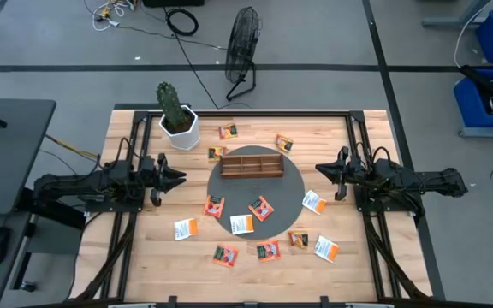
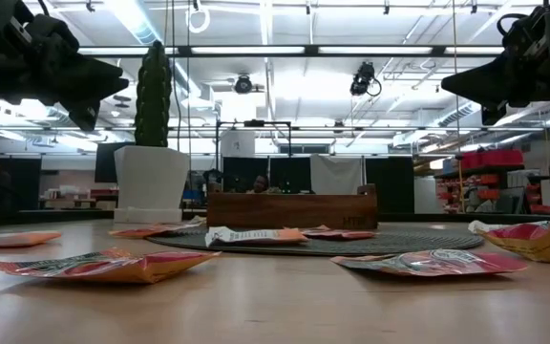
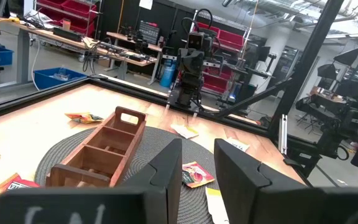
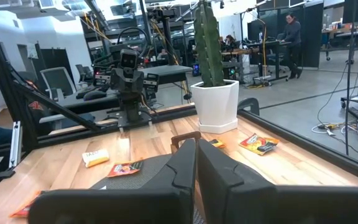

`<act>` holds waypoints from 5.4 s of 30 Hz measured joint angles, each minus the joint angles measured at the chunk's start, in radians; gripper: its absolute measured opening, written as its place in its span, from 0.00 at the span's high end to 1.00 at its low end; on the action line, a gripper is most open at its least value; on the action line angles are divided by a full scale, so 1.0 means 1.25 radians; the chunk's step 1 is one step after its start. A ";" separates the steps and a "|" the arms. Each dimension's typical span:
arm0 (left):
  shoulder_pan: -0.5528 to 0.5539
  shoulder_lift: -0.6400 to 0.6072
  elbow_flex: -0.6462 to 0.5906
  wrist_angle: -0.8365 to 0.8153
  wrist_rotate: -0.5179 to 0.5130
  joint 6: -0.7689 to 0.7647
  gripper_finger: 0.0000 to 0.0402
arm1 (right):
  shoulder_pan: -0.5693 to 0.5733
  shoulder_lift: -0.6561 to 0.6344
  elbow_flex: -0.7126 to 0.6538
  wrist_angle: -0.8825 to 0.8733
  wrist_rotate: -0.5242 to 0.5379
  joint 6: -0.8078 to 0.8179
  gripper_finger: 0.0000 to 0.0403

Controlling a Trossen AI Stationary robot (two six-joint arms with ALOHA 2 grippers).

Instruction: Pick & Place Tea

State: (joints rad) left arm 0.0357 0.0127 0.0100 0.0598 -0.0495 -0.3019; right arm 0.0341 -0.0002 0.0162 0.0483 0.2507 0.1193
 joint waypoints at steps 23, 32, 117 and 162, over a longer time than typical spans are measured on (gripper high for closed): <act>0.000 0.000 0.000 0.095 -0.026 -0.231 0.76 | -0.001 0.001 0.000 0.021 0.316 1.009 0.94; 0.000 0.000 0.000 0.183 -0.049 -0.279 0.76 | -0.001 0.009 0.018 0.089 0.246 0.848 0.97; 0.000 0.000 0.000 0.156 -0.153 -0.409 0.76 | -0.097 1.009 0.407 -0.514 -0.233 0.331 0.99; 0.001 0.510 0.357 0.192 -0.266 -0.293 0.76 | -0.057 0.974 0.778 -0.317 0.118 0.365 1.00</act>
State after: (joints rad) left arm 0.0367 0.6497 0.4556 0.3000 -0.3817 -0.6682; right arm -0.0370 1.2167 0.9890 -0.3479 0.3985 0.5750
